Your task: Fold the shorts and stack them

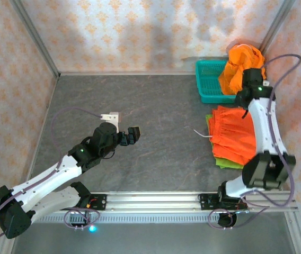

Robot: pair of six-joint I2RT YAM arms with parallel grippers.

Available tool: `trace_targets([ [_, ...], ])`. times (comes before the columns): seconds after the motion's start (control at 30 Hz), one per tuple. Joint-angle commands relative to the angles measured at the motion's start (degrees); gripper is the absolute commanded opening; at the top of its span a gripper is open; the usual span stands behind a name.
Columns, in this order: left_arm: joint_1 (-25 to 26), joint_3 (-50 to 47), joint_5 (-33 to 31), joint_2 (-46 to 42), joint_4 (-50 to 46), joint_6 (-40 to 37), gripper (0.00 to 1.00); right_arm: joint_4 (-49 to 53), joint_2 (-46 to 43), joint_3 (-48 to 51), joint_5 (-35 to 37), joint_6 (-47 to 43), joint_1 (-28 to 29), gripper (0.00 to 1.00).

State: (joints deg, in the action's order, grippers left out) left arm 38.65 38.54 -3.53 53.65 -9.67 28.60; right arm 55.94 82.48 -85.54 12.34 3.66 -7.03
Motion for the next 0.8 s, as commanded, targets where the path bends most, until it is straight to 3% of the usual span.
trace_targets([
  [0.0,0.6,0.6,-1.9,-0.9,-0.2,0.6,1.0,-7.8,-2.3,3.8,-26.8,7.3,0.2,1.0],
  [0.13,0.6,0.9,-2.2,-1.3,-1.1,0.0,1.0,-13.3,-0.9,4.2,-28.3,10.2,0.3,1.0],
  [0.23,0.6,0.8,-3.0,-2.2,-1.7,-0.4,1.0,-14.2,4.1,-1.5,-24.7,10.5,0.3,0.99],
  [0.5,0.6,0.7,-4.1,-3.1,-2.8,-0.4,1.0,-6.0,30.6,-31.0,-7.0,9.1,0.3,1.0],
  [0.77,0.6,0.4,-5.7,-4.6,-4.6,-1.1,1.0,-0.9,54.1,-57.3,0.2,9.2,-0.1,1.0],
])
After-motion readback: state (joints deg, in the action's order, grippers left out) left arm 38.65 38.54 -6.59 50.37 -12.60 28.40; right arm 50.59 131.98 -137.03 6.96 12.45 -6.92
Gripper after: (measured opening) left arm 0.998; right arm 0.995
